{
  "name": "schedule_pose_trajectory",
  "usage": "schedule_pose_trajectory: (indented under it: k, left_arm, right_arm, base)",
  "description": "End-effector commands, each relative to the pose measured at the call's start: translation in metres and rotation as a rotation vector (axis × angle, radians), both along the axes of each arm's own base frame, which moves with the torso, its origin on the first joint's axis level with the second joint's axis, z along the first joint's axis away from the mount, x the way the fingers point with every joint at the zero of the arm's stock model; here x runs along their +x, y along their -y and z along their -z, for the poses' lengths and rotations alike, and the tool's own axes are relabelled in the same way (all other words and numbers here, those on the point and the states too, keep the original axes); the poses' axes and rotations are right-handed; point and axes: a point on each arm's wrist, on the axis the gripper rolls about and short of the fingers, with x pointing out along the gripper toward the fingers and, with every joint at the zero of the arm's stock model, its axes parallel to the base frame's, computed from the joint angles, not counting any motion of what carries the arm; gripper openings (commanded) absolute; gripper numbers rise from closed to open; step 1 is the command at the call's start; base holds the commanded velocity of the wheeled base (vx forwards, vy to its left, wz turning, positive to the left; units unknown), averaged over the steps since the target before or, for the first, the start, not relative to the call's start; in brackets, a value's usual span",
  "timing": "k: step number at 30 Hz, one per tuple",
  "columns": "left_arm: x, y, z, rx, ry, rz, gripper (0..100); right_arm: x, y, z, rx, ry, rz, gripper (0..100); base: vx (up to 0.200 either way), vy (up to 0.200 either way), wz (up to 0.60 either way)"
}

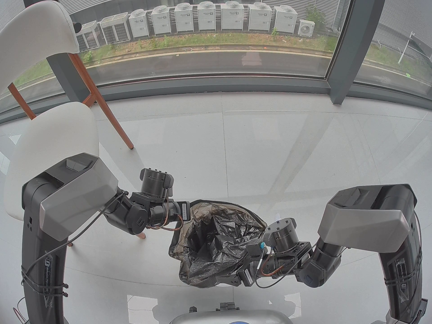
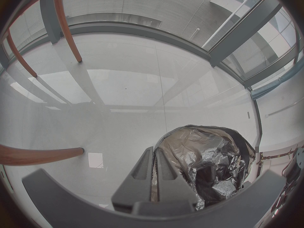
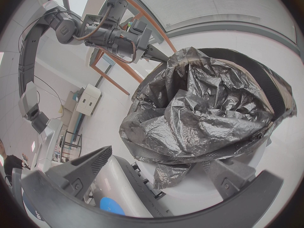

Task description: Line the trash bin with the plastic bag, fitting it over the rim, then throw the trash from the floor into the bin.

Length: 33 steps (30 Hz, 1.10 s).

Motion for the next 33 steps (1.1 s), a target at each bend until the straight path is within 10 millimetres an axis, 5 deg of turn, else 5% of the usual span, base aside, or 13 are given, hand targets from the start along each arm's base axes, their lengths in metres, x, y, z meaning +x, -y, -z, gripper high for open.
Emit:
schedule_pose_trajectory:
  k: [1,21,22,33]
  left_arm:
    - [-0.0002,0.0003,0.0006,0.000,-0.001,0.000,0]
    - [-0.0001,0.0010,0.0002,0.000,0.000,0.002,0]
    - [-0.0001,0.0010,0.0002,0.000,0.000,0.002,0]
    - [0.0005,0.0005,-0.0002,-0.002,0.003,0.000,0]
  right_arm:
    - [-0.0003,-0.0022,0.0064,-0.004,-0.004,-0.006,100]
    - [0.0033,-0.0064,0.0102,-0.011,0.027,-0.020,100]
    - [0.0032,-0.0063,0.0107,-0.013,0.026,-0.019,0]
    - [0.0032,-0.0062,0.0092,-0.012,0.029,-0.020,0]
  base:
    - [0.000,0.000,0.00]
    - [0.000,0.000,0.00]
    - [0.000,0.000,0.00]
    - [0.000,0.000,0.00]
